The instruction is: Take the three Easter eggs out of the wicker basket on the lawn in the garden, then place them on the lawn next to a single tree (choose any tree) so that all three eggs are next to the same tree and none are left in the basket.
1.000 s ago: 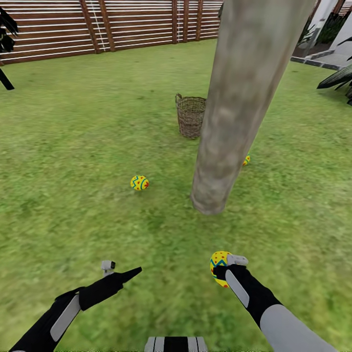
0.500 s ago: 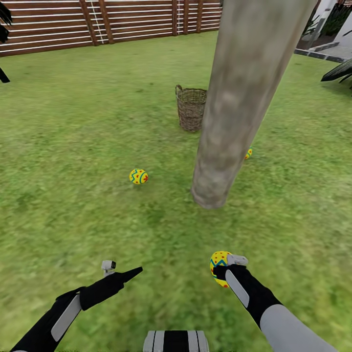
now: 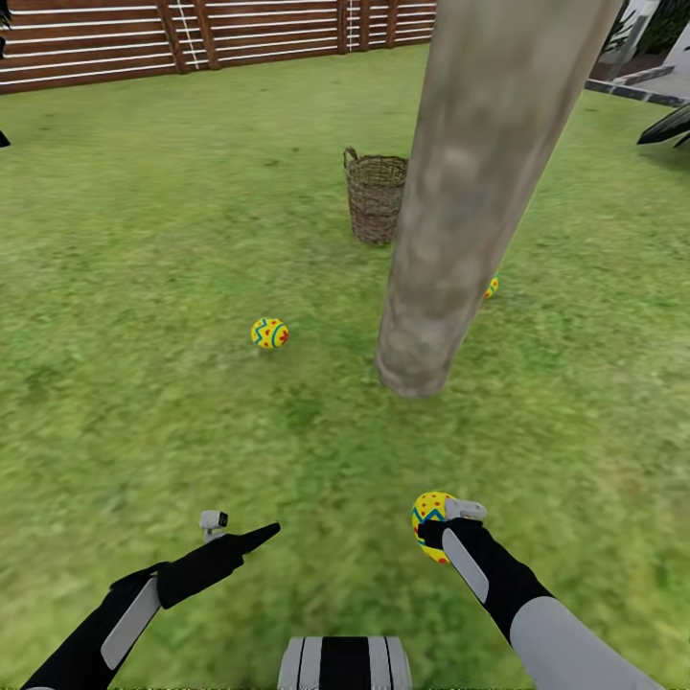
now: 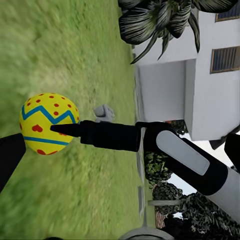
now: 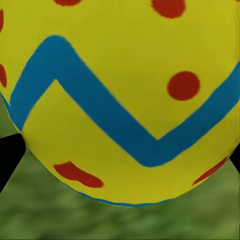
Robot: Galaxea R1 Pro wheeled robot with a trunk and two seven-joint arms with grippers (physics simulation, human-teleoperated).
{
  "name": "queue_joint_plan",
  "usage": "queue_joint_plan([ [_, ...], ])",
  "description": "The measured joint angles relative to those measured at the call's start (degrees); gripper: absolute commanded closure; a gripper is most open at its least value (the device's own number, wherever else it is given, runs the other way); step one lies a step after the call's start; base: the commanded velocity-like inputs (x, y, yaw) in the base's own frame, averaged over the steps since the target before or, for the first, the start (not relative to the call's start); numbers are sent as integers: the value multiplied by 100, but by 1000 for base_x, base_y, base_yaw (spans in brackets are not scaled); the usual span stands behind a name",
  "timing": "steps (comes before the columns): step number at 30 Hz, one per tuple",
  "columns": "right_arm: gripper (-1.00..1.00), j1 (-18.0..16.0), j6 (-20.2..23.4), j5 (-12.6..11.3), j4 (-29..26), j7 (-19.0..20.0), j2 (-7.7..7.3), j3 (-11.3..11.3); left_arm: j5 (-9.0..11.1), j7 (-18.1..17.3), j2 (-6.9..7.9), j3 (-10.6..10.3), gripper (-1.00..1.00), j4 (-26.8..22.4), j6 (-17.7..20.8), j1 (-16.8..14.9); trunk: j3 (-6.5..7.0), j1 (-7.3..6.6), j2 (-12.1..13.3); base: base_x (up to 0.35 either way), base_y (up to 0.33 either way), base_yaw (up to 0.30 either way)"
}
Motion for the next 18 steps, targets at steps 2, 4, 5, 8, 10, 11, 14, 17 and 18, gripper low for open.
queue_joint_plan([
  [2,100,0,0,-1,2,-1,-1,-3,0,0,-1,0,-100,0,0,0,-55,44,-80,0,0,0],
  [4,100,0,0,0,3,-2,-2,-3,1,7,4,4,-100,5,-4,0,-74,44,-82,0,0,0],
  [5,100,0,0,1,4,-2,-2,-3,1,8,6,40,-100,11,-6,1,-79,44,-82,0,0,0],
  [8,100,0,1,1,7,-3,-3,-4,1,2,2,304,-100,48,-1,0,-83,43,-82,135,0,0],
  [10,100,0,6,5,11,0,-3,-4,1,1,4,338,-100,52,4,-1,-83,41,-82,316,0,0],
  [11,100,0,6,6,9,-2,-3,-4,1,0,1,341,-100,52,2,-1,-83,41,-82,298,0,0],
  [14,100,0,2,6,8,0,-3,-4,1,0,-5,337,-100,52,1,-1,-83,43,-82,78,0,0],
  [17,100,0,0,1,1,0,-3,-3,1,0,-9,334,-100,52,0,0,-83,44,-82,8,0,0],
  [18,100,0,0,1,4,0,-3,-4,1,0,-9,334,-100,52,0,0,-85,44,-82,2,0,0],
])
